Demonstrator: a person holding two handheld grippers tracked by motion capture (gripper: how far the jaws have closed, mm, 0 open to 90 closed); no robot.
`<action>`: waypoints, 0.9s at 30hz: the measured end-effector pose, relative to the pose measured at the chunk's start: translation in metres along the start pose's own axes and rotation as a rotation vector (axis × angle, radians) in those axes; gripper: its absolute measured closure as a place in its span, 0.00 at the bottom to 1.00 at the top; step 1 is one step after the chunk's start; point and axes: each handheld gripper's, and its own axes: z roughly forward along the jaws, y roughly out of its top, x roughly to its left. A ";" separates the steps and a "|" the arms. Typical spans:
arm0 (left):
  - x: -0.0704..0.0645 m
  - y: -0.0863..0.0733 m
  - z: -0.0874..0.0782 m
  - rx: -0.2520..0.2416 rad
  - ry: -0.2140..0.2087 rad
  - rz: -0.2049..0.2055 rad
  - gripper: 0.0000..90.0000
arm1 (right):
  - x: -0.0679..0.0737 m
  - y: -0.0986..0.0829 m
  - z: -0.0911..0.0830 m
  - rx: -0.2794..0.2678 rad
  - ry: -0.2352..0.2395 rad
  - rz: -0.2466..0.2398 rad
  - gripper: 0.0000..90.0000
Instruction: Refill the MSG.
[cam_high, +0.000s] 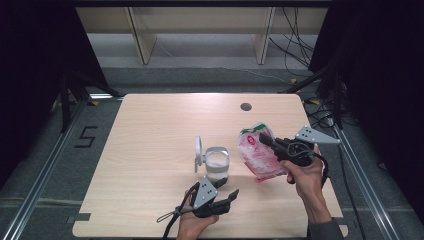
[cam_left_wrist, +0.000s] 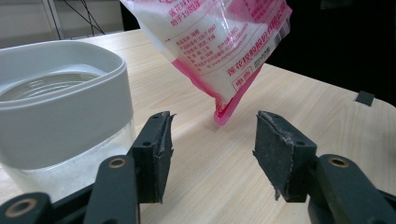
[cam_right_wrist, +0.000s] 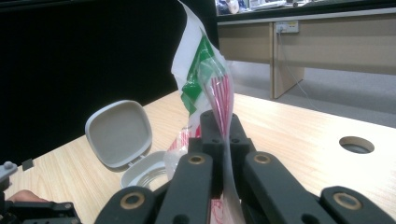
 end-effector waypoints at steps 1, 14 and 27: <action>-0.001 -0.001 -0.001 -0.011 0.004 -0.036 0.50 | -0.001 0.000 0.000 -0.006 0.002 -0.010 1.00; 0.020 -0.002 -0.024 -0.029 0.070 -0.023 0.50 | -0.012 -0.014 -0.002 0.022 -0.018 0.014 1.00; 0.031 -0.003 -0.036 -0.035 0.122 -0.043 0.49 | -0.012 -0.015 -0.018 0.048 -0.102 -0.061 1.00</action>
